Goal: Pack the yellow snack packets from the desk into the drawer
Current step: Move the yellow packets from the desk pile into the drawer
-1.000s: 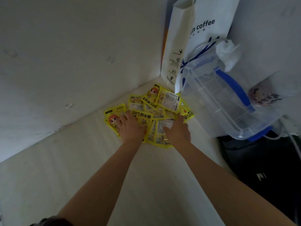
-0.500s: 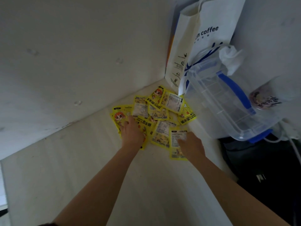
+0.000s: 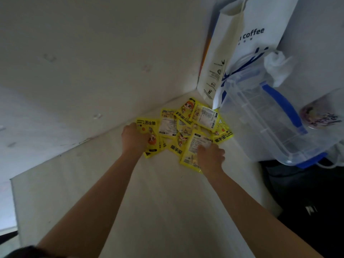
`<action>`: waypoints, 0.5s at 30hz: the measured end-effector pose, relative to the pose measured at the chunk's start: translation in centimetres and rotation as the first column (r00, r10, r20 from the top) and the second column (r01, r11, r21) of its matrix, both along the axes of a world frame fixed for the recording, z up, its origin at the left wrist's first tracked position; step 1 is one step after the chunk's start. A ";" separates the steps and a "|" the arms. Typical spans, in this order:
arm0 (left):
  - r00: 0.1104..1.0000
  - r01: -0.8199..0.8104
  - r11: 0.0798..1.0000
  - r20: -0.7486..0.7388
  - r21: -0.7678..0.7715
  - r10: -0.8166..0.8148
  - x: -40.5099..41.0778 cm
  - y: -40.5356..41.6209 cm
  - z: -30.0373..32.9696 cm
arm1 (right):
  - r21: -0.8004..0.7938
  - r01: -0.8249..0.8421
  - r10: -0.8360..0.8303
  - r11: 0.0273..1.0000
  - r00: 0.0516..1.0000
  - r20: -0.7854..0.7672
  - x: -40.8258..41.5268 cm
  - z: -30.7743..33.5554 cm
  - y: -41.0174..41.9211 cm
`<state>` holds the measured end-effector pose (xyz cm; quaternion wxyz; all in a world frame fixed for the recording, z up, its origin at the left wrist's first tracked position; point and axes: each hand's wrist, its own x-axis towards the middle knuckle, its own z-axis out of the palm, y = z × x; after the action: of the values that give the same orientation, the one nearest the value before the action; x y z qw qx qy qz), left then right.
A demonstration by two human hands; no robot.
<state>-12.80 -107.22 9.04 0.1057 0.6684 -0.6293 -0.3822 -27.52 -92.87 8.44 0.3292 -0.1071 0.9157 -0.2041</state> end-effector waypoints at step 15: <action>0.974 0.139 0.983 0.197 -0.122 -0.113 -1.5 0.8 -2.0 | 0.175 -0.063 0.094 0.983 0.980 -0.176 2.1 -1.8 -2.1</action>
<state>-14.29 -106.46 7.09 0.0657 0.6517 -0.7020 -0.2795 -25.46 -94.99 6.69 0.2592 -0.1334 0.9511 -0.1023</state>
